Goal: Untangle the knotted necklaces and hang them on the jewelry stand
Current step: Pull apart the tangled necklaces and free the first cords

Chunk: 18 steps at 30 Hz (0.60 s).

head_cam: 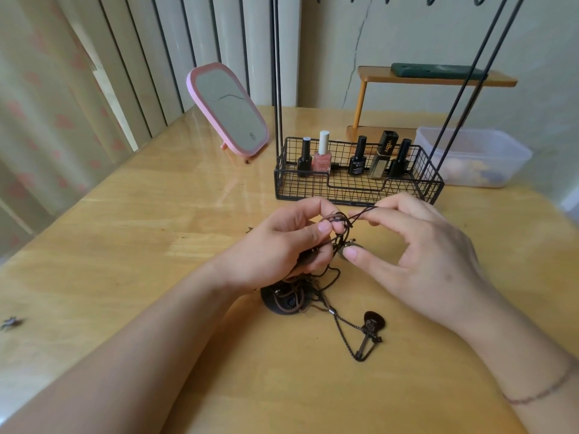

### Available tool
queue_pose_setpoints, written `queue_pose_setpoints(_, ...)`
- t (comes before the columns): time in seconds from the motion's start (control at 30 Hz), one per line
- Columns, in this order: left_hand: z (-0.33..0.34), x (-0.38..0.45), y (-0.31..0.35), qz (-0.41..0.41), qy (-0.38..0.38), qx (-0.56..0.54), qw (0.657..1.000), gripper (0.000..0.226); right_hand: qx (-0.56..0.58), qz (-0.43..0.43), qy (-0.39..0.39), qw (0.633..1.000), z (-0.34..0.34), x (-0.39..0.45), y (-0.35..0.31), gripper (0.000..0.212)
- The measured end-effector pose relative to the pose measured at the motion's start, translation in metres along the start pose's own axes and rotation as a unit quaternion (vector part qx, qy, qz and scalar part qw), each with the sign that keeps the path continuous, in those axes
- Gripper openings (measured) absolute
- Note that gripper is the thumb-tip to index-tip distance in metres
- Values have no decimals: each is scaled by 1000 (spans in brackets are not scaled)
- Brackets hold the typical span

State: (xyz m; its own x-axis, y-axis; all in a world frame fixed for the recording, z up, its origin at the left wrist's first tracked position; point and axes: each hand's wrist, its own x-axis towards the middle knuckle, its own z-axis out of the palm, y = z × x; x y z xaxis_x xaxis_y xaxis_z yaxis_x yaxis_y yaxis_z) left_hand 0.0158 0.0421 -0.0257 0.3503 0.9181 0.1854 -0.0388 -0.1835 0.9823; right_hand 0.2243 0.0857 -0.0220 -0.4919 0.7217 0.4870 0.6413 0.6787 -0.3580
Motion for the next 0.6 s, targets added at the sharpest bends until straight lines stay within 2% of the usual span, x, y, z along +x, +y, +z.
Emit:
queue_pose_setpoints(0.33,-2,-2,6,0,-29,2,1000,12,128,7,-11,992,13,2,3,20)
queue_pose_setpoints(0.4,-2,-2,8,2,-15,-5,1000,14,136,-1,-8,991,12,3,3,8)
queue_pose_setpoints(0.5,-4,-3,9,-1,7,-29,1000,10,144,-6,-12,989,9,5,1,14)
queue_pose_setpoints(0.6,-6,-4,8,5,49,39,998,16,173,-6,-52,984,8,5,3,5)
